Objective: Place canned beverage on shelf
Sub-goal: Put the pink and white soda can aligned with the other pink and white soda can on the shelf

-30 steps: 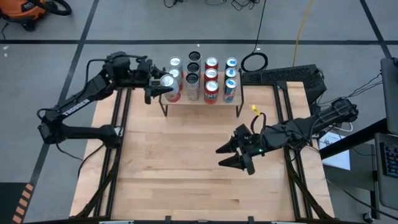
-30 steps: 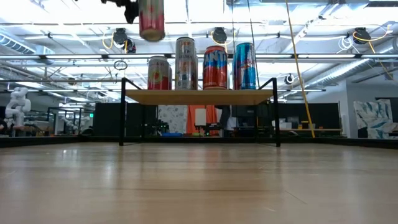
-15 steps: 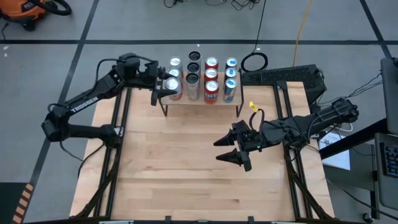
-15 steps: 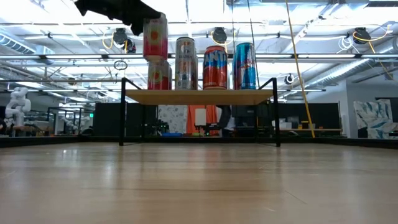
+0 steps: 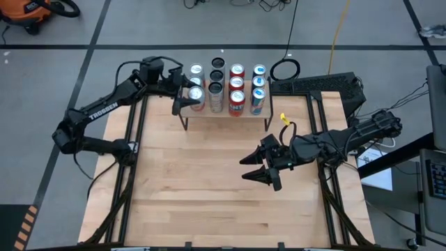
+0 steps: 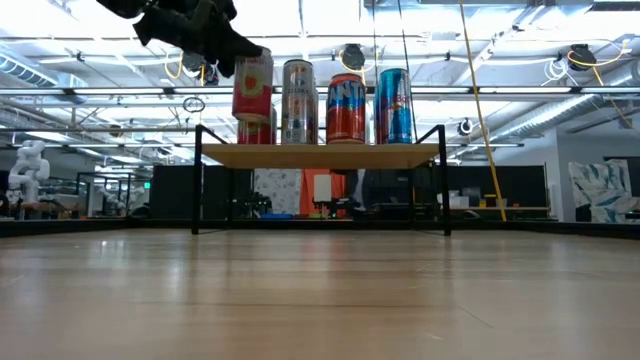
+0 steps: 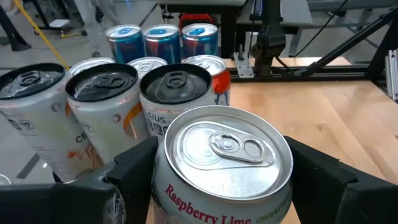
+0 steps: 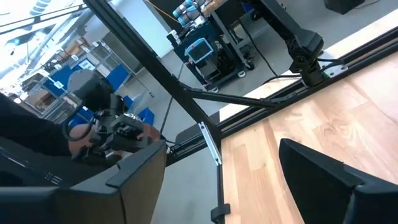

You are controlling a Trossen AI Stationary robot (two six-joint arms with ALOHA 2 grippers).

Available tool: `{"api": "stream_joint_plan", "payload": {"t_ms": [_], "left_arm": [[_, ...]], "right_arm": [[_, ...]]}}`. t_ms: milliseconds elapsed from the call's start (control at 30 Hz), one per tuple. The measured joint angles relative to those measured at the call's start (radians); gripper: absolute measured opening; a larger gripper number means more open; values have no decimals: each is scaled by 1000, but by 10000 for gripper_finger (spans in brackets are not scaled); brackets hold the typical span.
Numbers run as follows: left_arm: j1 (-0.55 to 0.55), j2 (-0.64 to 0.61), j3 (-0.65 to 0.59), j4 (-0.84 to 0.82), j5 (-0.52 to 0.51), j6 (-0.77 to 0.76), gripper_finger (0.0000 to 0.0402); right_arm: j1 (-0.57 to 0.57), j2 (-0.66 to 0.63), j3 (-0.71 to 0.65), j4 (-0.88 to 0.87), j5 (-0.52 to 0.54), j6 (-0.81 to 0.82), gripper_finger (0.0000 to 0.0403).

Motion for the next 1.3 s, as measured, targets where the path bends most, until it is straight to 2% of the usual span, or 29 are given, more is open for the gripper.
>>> {"api": "stream_joint_plan", "payload": {"t_ms": [300, 933, 1300], "left_arm": [[6, 4, 0, -52, -19, 17, 284], [3, 54, 0, -94, -60, 34, 284], [3, 55, 0, -97, -82, 34, 309]], "right_arm": [[0, 0, 0, 14, 50, -26, 288], [0, 0, 0, 21, 52, -45, 288], [0, 1, 0, 22, 52, -39, 288]]}}
